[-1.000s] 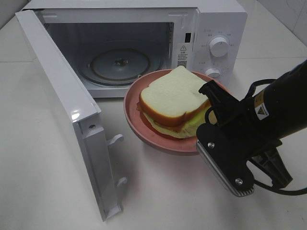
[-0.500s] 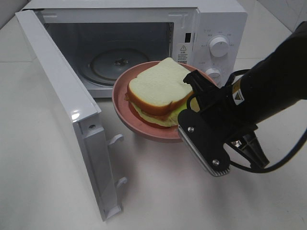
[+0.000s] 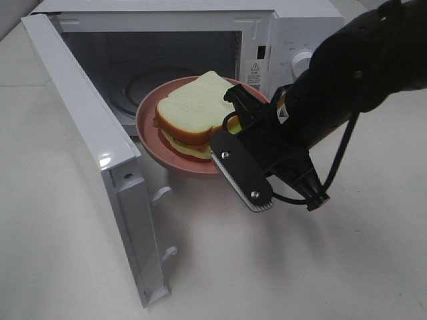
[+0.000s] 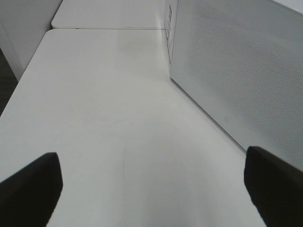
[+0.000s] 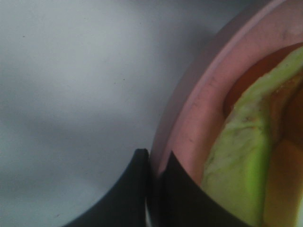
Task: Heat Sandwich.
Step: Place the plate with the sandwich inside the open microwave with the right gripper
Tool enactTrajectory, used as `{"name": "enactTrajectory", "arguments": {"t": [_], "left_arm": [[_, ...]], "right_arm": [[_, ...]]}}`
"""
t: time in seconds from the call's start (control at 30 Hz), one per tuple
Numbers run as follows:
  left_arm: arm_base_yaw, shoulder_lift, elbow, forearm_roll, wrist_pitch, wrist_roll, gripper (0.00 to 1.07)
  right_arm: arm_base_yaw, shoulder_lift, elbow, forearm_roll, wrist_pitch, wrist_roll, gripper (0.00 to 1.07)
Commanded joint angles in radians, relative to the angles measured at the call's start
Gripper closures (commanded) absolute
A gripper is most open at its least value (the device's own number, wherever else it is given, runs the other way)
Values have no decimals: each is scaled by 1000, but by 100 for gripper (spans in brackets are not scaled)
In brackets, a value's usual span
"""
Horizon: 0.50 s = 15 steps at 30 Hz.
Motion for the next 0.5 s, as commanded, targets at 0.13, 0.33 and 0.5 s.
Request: {"name": "enactTrajectory", "arguments": {"t": [0.13,0.33,0.5], "left_arm": [[-1,-25,1,-3,-2,-2,9],[-1,-25,1,-3,-2,-2,9],[-1,-25,1,-3,-2,-2,9]], "right_arm": [[-3,65,-84,4,-23,-4,107],[-3,112,-141,5,-13,3,107],[-3,156,-198,29,2,3,107]]}}
